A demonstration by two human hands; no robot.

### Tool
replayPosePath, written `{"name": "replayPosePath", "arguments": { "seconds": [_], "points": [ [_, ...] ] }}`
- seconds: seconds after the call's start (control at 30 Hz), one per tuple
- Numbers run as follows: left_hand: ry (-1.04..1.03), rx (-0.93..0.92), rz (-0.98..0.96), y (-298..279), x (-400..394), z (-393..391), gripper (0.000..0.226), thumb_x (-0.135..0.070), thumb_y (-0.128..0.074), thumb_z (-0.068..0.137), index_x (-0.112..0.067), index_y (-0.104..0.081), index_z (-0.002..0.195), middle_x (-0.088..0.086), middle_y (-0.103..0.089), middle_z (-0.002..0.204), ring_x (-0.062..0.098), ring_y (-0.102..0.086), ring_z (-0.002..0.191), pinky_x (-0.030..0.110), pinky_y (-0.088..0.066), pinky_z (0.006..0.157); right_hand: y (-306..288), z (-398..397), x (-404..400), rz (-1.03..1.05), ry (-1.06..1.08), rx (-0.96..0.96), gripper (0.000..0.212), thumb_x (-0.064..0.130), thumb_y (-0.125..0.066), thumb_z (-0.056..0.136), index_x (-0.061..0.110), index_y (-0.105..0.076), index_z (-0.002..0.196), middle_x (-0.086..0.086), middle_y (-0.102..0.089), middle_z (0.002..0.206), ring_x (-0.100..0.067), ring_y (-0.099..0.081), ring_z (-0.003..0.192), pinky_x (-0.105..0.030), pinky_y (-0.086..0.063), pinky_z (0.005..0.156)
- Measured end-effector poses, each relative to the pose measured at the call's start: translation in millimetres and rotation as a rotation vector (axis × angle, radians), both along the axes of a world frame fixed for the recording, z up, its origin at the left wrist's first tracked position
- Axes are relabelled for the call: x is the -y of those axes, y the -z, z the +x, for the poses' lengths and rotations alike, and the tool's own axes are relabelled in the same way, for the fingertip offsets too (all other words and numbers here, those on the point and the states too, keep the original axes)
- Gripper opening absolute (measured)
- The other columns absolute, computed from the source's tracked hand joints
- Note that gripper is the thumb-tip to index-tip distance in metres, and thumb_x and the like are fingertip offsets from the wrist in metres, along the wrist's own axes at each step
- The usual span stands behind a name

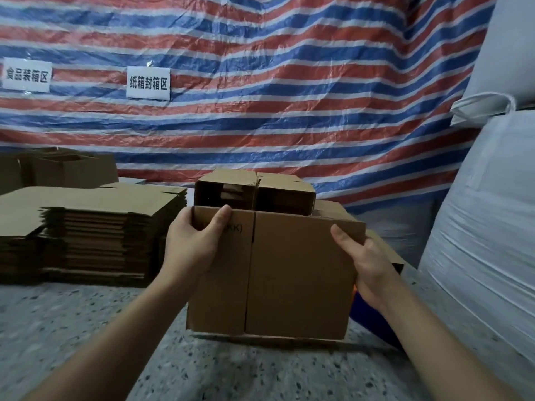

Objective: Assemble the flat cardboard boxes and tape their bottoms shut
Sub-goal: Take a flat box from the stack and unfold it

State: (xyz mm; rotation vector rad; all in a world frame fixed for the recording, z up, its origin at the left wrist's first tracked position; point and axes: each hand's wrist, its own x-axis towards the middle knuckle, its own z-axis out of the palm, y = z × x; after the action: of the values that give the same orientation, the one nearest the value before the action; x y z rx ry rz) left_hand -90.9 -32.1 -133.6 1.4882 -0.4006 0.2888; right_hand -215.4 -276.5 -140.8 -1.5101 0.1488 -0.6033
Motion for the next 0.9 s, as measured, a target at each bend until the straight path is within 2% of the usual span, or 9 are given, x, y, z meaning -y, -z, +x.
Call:
{"name": "replayPosePath", "arguments": {
  "seconds": [0.17,0.3,0.37,0.43,0.5,0.6,0.73,0.83,0.9],
  "points": [
    [-0.024,-0.025,-0.008,9,-2,-1,0.037,-0.059,-0.069,0.077,-0.027,-0.063,0.094,-0.004,-0.069,0.088,0.013,-0.066,0.085,0.033,-0.052,0.070,10,3,-7,-0.011,0.034,-0.010,0.051,0.049,-0.071,0.079,0.011,-0.071,0.114,-0.008,-0.078,0.105,-0.024,-0.075,0.098,-0.045,-0.056,0.087],
    [0.007,-0.035,-0.031,8,-3,-4,0.036,-0.059,-0.070,0.078,-0.028,-0.062,0.095,-0.003,-0.069,0.091,0.013,-0.066,0.086,0.030,-0.050,0.068,8,-1,-2,-0.055,-0.029,0.005,0.054,0.055,-0.070,0.082,0.014,-0.070,0.118,-0.006,-0.076,0.112,-0.025,-0.071,0.108,-0.043,-0.053,0.092],
    [-0.002,-0.041,-0.062,9,-2,-6,0.034,-0.058,-0.071,0.078,-0.029,-0.062,0.094,-0.004,-0.068,0.092,0.013,-0.065,0.088,0.031,-0.050,0.069,7,-3,4,-0.026,-0.085,0.050,0.062,0.068,-0.060,0.084,0.020,-0.069,0.124,-0.007,-0.073,0.122,-0.024,-0.067,0.117,-0.044,-0.051,0.096],
    [0.001,-0.076,-0.126,10,1,-10,0.033,-0.055,-0.073,0.079,-0.029,-0.062,0.095,-0.002,-0.068,0.095,0.015,-0.065,0.090,0.034,-0.053,0.072,2,-3,8,0.134,-0.180,0.112,0.069,0.074,-0.041,0.092,0.024,-0.066,0.132,-0.013,-0.067,0.132,-0.027,-0.064,0.122,-0.044,-0.053,0.095],
    [0.011,-0.119,-0.185,9,5,-14,0.041,-0.053,-0.074,0.078,-0.029,-0.058,0.107,0.000,-0.065,0.105,0.017,-0.064,0.097,0.038,-0.055,0.080,-4,-3,9,0.231,-0.237,0.119,0.072,0.074,-0.034,0.095,0.022,-0.065,0.133,-0.018,-0.064,0.135,-0.031,-0.063,0.123,-0.043,-0.056,0.091],
    [-0.033,-0.141,-0.160,10,12,-18,0.062,-0.061,-0.073,0.074,-0.034,-0.044,0.122,0.001,-0.055,0.121,0.018,-0.057,0.108,0.039,-0.051,0.089,-6,-2,4,0.125,-0.251,0.045,0.063,0.066,-0.036,0.097,0.022,-0.071,0.124,-0.015,-0.070,0.125,-0.029,-0.068,0.115,-0.041,-0.058,0.085],
    [-0.029,-0.099,-0.103,4,16,-23,0.072,-0.065,-0.067,0.077,-0.033,-0.040,0.136,-0.004,-0.052,0.123,0.011,-0.053,0.106,0.029,-0.044,0.078,-10,-6,-2,0.052,-0.213,0.038,0.054,0.060,-0.039,0.096,0.024,-0.077,0.106,-0.011,-0.074,0.111,-0.022,-0.072,0.103,-0.038,-0.059,0.079],
    [0.090,-0.156,-0.064,-15,15,-16,0.061,-0.059,-0.057,0.089,-0.029,-0.043,0.141,-0.010,-0.055,0.121,0.012,-0.051,0.111,0.037,-0.041,0.093,-16,-13,-16,0.030,-0.169,0.085,0.057,0.058,-0.030,0.101,0.029,-0.079,0.093,-0.009,-0.076,0.105,-0.020,-0.074,0.099,-0.036,-0.061,0.072],
    [0.284,-0.306,-0.068,-27,14,-15,0.047,-0.056,-0.049,0.090,-0.026,-0.059,0.124,0.000,-0.067,0.111,0.021,-0.062,0.105,0.047,-0.048,0.094,-18,-12,-30,-0.028,-0.099,0.105,0.062,0.056,-0.025,0.103,0.025,-0.077,0.087,-0.011,-0.076,0.097,-0.020,-0.074,0.092,-0.035,-0.061,0.071]
  ]
}}
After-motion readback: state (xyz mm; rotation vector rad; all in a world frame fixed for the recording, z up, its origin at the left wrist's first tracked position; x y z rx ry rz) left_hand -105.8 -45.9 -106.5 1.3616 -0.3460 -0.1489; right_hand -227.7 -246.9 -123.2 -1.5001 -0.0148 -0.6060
